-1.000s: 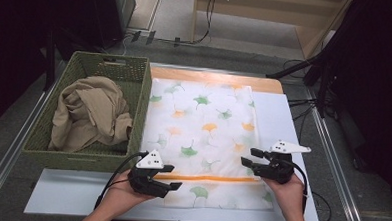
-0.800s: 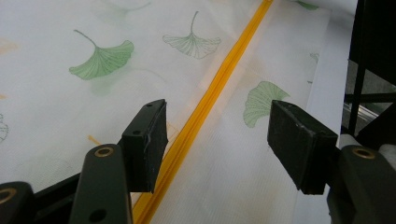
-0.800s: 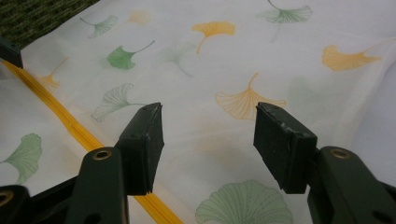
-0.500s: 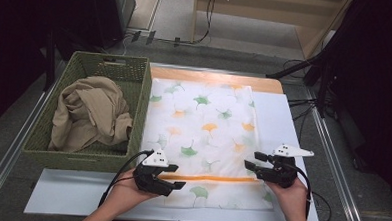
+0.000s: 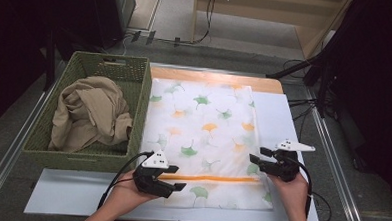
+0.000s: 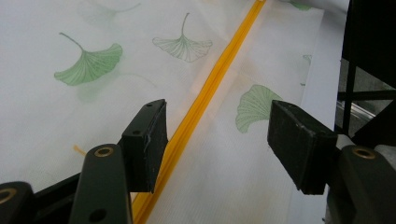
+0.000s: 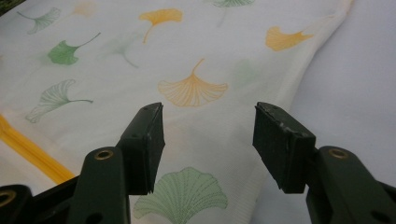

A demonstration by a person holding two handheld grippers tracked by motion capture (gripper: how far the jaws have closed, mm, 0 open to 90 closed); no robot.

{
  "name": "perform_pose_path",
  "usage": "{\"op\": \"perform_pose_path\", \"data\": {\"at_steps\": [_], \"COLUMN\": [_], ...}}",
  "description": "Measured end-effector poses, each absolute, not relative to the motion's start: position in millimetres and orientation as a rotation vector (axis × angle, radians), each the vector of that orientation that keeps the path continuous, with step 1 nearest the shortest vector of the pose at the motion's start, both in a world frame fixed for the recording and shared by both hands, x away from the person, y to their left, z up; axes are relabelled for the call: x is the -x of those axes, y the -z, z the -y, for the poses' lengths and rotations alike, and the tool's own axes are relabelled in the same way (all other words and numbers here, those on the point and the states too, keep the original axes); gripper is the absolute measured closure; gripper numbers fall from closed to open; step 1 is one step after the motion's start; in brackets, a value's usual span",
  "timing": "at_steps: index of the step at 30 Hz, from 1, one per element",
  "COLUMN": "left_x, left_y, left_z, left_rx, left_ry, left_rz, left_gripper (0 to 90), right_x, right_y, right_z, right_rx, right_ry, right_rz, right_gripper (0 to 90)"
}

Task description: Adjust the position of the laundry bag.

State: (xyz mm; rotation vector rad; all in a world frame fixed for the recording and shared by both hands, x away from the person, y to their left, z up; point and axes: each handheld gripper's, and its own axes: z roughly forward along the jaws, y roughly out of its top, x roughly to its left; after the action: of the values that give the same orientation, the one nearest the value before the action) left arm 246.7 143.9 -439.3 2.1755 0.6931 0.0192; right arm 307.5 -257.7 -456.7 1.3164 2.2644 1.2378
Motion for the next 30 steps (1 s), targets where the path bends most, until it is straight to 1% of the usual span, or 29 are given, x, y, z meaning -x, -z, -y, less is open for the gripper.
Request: {"op": "perform_pose_path", "data": {"at_steps": [15, 22, 30], "left_x": [-217.6, -203.8, -191.5], "left_y": [440.8, 441.9, 443.9], "left_z": [-181.4, -196.4, -213.1], "left_rx": [-2.139, -2.158, -2.134], "left_ry": [-0.089, -0.144, -0.157], "left_rz": [-0.832, -0.882, -0.949], "left_gripper": [38.4, 38.3, 38.3], "right_x": [-339.6, -354.1, -367.0], "right_y": [458.1, 459.9, 463.7], "right_z": [256.7, 259.5, 260.6], "right_rx": [-1.364, -1.401, -1.435], "right_ry": [-1.204, -1.207, -1.181], "right_rz": [-2.221, -2.205, -2.195], "right_gripper": [44.8, 44.8, 45.4]}}
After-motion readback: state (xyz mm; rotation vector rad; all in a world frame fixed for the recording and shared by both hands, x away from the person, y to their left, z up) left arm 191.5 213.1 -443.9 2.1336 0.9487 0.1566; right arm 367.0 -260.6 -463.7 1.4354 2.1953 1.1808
